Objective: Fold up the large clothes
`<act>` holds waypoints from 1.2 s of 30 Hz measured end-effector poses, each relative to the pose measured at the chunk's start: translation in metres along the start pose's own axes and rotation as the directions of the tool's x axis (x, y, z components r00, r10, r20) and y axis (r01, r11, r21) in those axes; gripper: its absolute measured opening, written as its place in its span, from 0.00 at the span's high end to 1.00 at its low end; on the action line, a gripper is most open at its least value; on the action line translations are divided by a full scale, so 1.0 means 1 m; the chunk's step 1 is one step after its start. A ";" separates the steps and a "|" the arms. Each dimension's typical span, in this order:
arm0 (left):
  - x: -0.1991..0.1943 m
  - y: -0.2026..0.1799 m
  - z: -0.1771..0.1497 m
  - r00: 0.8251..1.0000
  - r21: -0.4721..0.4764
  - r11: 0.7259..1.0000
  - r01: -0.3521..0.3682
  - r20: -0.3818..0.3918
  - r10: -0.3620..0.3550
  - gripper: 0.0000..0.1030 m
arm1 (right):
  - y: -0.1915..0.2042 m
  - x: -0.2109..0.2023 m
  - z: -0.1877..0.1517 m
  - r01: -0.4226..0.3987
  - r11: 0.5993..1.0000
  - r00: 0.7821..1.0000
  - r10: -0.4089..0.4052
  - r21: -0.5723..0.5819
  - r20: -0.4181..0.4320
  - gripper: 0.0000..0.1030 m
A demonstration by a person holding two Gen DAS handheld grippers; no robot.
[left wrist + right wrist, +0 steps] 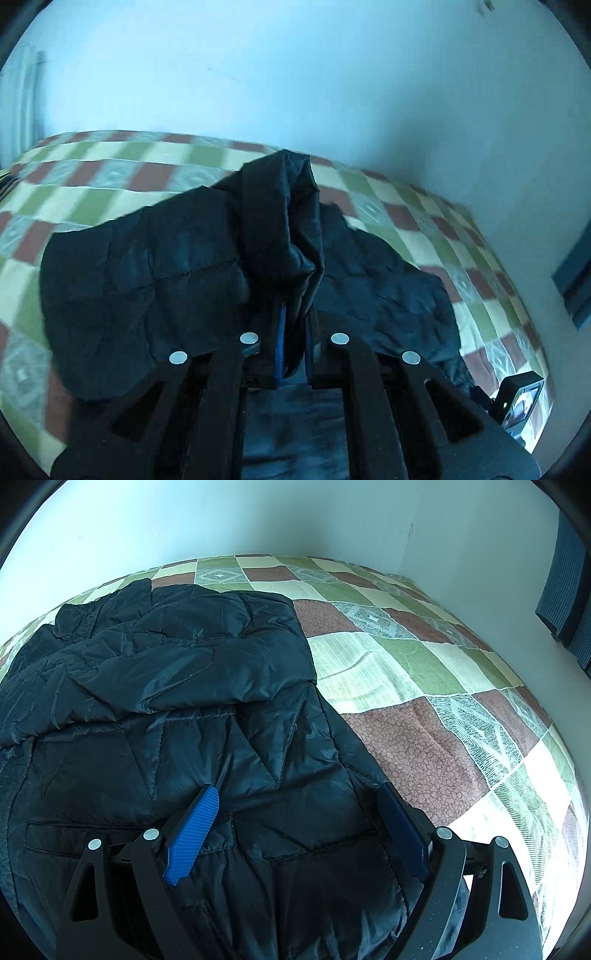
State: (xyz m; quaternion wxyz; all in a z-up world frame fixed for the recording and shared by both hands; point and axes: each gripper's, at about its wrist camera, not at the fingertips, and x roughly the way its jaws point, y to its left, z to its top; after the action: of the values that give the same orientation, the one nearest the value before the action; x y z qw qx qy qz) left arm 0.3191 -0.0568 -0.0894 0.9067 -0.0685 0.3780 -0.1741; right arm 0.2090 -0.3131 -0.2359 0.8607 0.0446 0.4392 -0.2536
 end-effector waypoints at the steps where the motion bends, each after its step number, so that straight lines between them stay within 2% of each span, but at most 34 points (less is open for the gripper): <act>1: 0.013 -0.015 -0.002 1.000 0.017 1.000 0.013 -0.021 -0.013 0.93 | 0.000 0.000 0.000 -0.002 1.000 1.000 0.002 0.002 -0.001 0.16; 9: 0.089 -0.082 -0.026 0.988 0.090 0.994 0.066 -0.145 -0.053 0.93 | -0.001 0.001 0.000 -0.014 1.000 1.000 0.014 0.014 -0.003 0.16; 17: 0.128 -0.120 -0.042 0.970 0.133 0.983 0.125 -0.224 -0.093 0.93 | -0.001 0.002 0.000 -0.015 1.000 1.000 0.015 0.016 -0.003 0.16; 22: 0.144 -0.126 -0.051 0.961 0.135 0.982 0.134 -0.261 -0.095 0.87 | 0.000 0.002 0.000 -0.012 1.000 1.000 0.012 0.015 -0.004 0.16; 26: 0.140 -0.129 -0.051 0.965 0.159 0.980 0.121 -0.249 -0.079 0.78 | 0.000 0.002 0.000 -0.011 1.000 1.000 0.011 0.015 -0.003 0.16; 27: 0.135 -0.129 -0.050 0.966 0.164 0.980 0.117 -0.247 -0.074 0.69 | -0.001 0.002 0.000 -0.011 1.000 1.000 0.011 0.015 -0.003 0.16; 30: 0.112 -0.122 -0.044 0.971 0.142 0.982 0.125 -0.222 -0.092 0.61 | 0.000 0.002 0.000 -0.010 1.000 1.000 0.010 0.016 -0.003 0.16; 33: 0.072 -0.098 -0.035 0.984 0.138 0.984 0.111 -0.157 -0.089 0.53 | 0.000 0.001 0.000 -0.013 1.000 1.000 0.013 0.019 -0.002 0.16; 36: 0.042 -0.060 -0.029 0.995 0.138 0.990 0.037 -0.095 -0.024 0.50 | 0.001 -0.014 0.004 -0.001 1.000 1.000 0.001 0.000 0.012 0.16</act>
State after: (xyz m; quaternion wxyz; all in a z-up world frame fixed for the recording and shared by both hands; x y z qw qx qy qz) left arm 0.3102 -0.1277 -0.1219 0.8880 -0.0027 0.4056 -0.2167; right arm 0.2053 -0.3080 -0.2226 0.8635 0.0433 0.4340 -0.2534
